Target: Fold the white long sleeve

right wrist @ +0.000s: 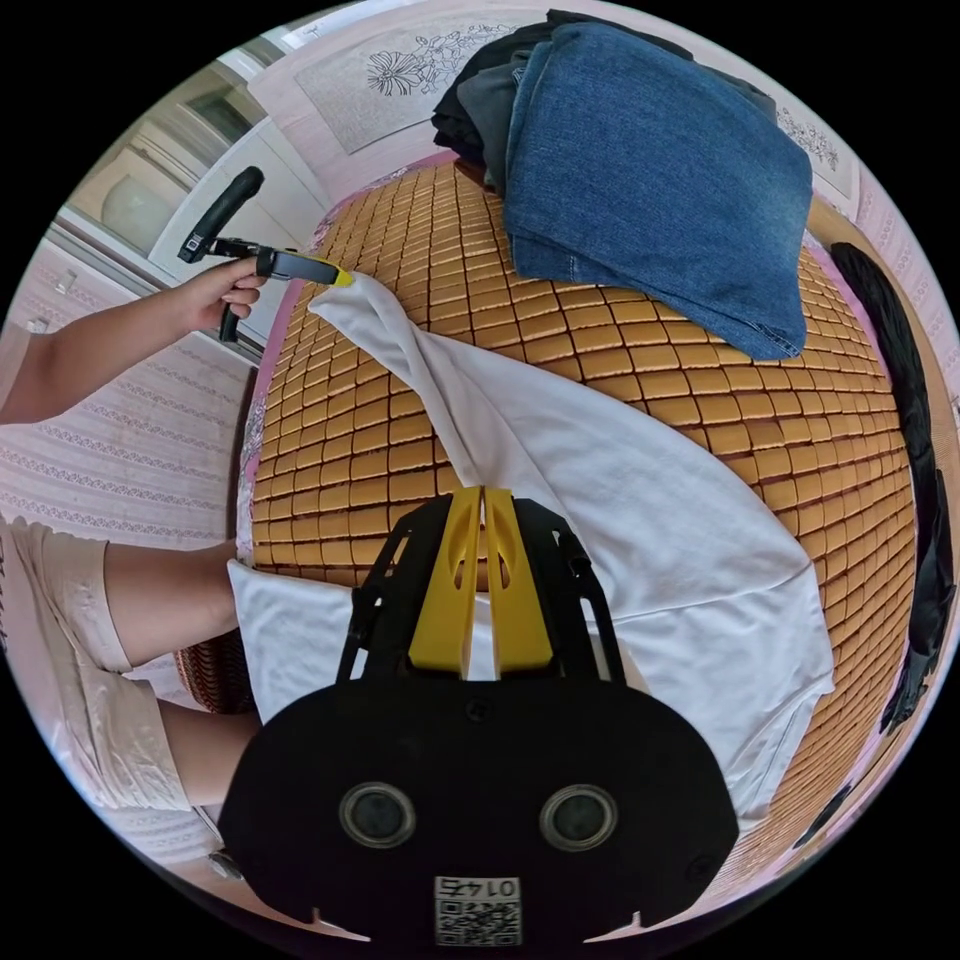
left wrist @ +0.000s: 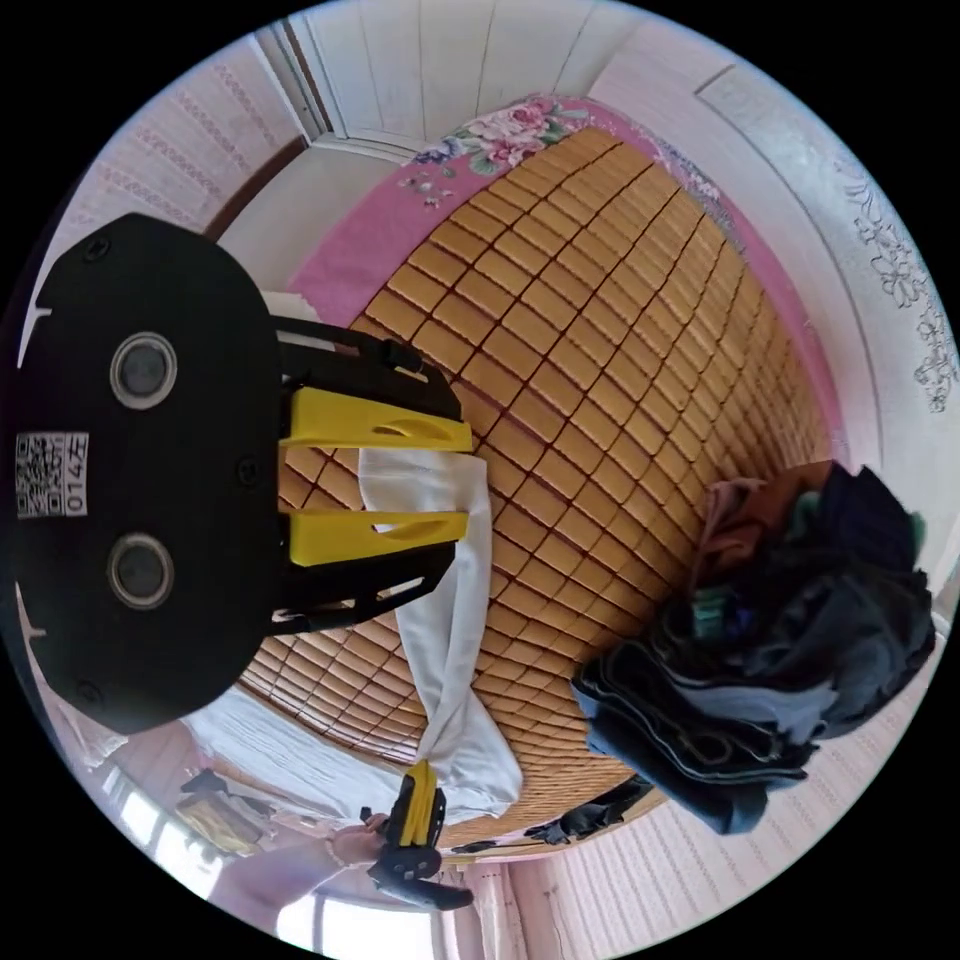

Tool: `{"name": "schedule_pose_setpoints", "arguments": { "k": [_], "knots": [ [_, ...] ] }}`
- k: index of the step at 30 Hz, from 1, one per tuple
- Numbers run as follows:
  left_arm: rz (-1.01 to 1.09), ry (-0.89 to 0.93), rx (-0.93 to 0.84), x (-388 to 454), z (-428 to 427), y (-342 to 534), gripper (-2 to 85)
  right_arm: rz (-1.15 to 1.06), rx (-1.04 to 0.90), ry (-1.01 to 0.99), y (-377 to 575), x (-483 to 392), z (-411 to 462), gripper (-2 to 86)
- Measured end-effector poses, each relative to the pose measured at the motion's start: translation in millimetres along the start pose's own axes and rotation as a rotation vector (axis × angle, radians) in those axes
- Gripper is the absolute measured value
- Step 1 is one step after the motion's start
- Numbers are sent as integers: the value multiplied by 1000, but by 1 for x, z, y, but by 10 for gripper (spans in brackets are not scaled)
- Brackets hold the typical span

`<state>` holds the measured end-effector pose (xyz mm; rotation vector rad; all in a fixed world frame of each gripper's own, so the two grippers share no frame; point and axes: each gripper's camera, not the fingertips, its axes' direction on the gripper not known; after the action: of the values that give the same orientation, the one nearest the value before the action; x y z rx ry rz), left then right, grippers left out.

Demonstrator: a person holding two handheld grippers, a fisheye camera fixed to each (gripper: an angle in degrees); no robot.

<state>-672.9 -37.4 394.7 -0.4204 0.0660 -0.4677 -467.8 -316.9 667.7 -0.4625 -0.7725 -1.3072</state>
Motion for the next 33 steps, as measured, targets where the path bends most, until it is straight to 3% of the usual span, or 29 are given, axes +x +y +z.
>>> {"name": "schedule_pose_setpoints", "arguments": {
  "k": [3, 8, 12, 17, 22, 27, 31, 33],
  "knots": [
    [60, 6, -19, 2, -6, -6, 26, 5, 12, 9, -4, -1, 0, -7],
    [199, -49, 382, 1, -79, 21, 16, 13, 91, 0, -9, -4, -12, -7],
    [202, -51, 470, -15, -81, 64, 32, -18, 66, -26, -17, -11, -4, -7],
    [89, -79, 235, -53, -29, 110, 53, -57, -34, -71, -23, -19, 8, -4],
    [3, -27, 228, -76, -40, 126, 56, -118, -31, -57, -37, -25, -9, 2],
    [20, -13, 238, -66, -46, 80, 49, -35, 31, 43, -72, -11, -12, 34],
    [-38, -28, 52, -68, -6, 29, 53, 12, 11, 109, -93, -11, 7, 41],
    [-19, -12, 75, -69, -2, 28, 41, 40, 34, 174, -95, -15, 12, 14]
  ]
}}
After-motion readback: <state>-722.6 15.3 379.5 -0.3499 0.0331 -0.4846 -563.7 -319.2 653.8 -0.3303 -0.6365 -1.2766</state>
